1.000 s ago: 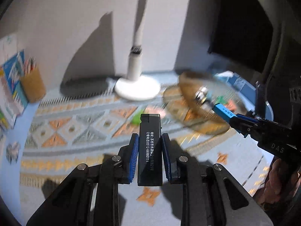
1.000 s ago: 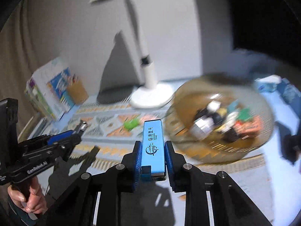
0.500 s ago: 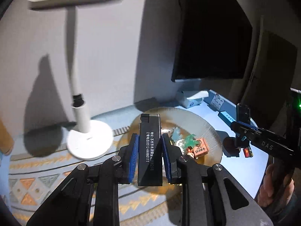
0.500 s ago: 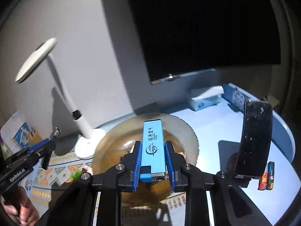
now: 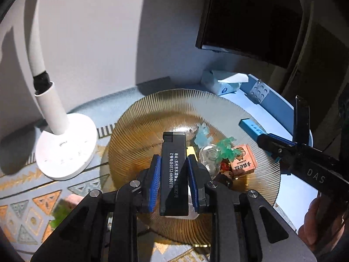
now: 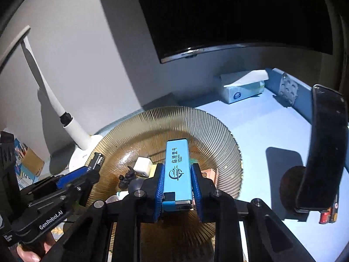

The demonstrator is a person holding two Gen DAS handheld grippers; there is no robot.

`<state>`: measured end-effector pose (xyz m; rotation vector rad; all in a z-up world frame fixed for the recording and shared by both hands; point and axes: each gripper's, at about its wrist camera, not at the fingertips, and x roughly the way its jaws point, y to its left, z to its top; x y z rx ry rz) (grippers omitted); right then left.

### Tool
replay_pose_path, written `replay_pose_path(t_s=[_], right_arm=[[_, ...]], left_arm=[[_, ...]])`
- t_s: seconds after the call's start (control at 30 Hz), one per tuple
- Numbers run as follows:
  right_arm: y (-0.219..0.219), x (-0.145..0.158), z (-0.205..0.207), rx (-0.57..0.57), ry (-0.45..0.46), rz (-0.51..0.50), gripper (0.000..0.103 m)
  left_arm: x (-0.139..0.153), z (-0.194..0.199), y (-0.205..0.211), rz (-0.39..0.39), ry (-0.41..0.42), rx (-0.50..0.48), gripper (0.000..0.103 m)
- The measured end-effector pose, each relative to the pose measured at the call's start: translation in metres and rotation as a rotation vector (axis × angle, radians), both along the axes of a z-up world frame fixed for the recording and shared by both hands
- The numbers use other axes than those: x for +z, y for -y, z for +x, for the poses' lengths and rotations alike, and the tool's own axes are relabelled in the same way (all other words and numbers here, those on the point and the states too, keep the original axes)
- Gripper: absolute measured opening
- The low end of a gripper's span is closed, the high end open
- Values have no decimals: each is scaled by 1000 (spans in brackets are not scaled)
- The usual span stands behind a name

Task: Organize rigid objects
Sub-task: 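Open both tools to drop the black and blue sticks into the bowl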

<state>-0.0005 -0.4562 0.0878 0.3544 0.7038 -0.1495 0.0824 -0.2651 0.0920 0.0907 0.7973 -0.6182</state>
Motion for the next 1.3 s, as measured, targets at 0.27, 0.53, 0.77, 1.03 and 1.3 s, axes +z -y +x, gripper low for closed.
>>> replay_pose_path(t_s=[0.27,0.53,0.77,1.03,1.3], right_arm=[[5,-14,25,-17,-33,24,24],[12,14,-8,-29,24,82,29],[-22,69,-56,16,140,49,48],[-96,127,-94,143,247,-30,62],[-173,145,-113,295,288,-58,62]], left_arm=[[6,6,7,5,38,1,36],[49,-16,-49,-69,93,60,44],[102,-60,-131,-134,179,176,44],[165,-129,-222,-217,327,288,45],[182,-186,-286,-246,417,368,67]])
